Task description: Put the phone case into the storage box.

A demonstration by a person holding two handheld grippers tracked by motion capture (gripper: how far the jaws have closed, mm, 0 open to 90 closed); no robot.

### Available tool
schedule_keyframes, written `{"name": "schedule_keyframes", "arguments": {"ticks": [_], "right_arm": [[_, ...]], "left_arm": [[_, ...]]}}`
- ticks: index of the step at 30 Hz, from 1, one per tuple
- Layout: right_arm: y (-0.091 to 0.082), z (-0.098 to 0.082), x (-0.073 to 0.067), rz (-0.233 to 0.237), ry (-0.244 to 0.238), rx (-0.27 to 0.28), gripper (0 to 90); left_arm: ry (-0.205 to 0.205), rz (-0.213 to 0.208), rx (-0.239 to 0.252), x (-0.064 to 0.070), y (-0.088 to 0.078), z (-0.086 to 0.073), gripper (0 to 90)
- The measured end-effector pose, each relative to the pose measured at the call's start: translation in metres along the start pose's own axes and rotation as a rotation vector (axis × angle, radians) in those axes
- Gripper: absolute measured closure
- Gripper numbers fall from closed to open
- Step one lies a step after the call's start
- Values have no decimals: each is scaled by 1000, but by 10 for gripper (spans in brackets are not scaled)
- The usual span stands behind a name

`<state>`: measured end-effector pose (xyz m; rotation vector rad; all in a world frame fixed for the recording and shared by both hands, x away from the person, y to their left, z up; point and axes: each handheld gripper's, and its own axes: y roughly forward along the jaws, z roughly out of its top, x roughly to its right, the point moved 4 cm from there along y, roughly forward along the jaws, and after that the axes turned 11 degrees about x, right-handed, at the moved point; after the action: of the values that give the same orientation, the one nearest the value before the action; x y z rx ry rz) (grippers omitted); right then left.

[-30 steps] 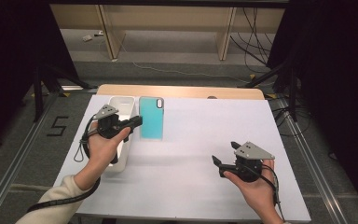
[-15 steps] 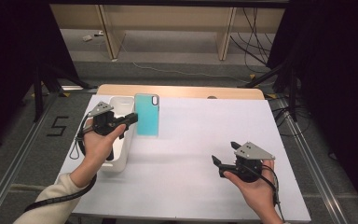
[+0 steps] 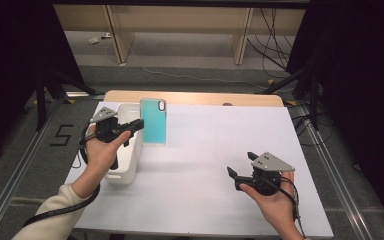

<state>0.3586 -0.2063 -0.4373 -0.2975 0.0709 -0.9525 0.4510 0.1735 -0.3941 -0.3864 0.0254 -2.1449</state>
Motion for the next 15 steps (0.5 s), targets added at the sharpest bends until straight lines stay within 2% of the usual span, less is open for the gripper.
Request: {"name": "schedule_keyframes", "arguments": {"ticks": [3, 15], "right_arm": [[0, 0, 1, -6, -15, 5, 189], [0, -1, 0, 0, -1, 0, 189]], "left_arm": [[8, -6, 0, -2, 0, 1, 848], [13, 4, 8, -11, -3, 7, 848]]}}
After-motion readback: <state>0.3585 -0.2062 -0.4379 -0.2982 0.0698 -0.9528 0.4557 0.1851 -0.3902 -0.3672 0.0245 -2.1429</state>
